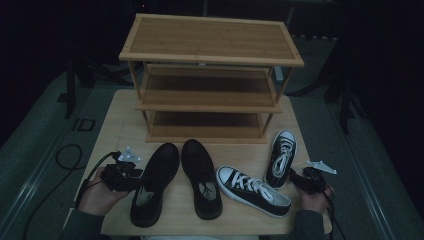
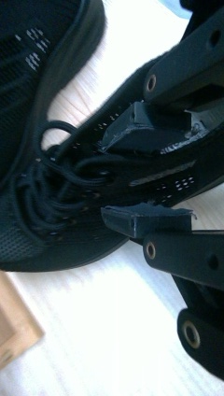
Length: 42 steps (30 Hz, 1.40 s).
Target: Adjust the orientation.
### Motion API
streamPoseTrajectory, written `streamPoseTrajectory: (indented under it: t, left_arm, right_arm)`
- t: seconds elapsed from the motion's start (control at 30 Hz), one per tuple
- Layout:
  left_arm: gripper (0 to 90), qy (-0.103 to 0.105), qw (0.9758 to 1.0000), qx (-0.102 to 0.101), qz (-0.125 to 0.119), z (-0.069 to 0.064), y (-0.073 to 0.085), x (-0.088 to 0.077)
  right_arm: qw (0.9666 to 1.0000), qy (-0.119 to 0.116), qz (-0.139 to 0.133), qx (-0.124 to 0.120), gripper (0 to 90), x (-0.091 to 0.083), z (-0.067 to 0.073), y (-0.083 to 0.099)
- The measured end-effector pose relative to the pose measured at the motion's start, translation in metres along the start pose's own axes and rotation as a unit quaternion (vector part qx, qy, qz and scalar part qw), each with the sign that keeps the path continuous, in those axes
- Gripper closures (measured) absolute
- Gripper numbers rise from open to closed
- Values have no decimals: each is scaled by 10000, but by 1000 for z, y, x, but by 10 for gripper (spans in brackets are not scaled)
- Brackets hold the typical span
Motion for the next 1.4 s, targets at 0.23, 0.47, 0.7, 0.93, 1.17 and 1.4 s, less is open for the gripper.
streamPoseTrajectory:
  t: [0.23,0.47,0.7,0.93,1.17,1.4]
  left_arm:
    - [656,-101,9996,-42,271,-1,4,18]
    - [782,-288,9987,-238,341,3,4,27]
    - [878,-585,9963,-618,96,14,1,25]
    - [881,-479,9941,-967,-115,23,1,24]
    - [881,-527,9932,-1014,-211,31,-7,20]
    - [880,-705,9924,-964,-299,41,-27,19]
  right_arm:
    - [10000,0,0,0,388,0,0,0]
    - [10000,-1,1,2,388,0,0,0]
    - [10000,0,1,2,388,0,0,0]
    - [10000,0,1,3,388,0,0,0]
    - [10000,-1,1,2,388,0,0,0]
    - [10000,-1,2,4,388,0,0,0]
Point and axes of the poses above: each handheld gripper's, and its own axes: x roughly forward along the jaws, y roughly out of its underside, z roughly to its left, the point moved 9 cm from there along x, roughly forward along the jaws
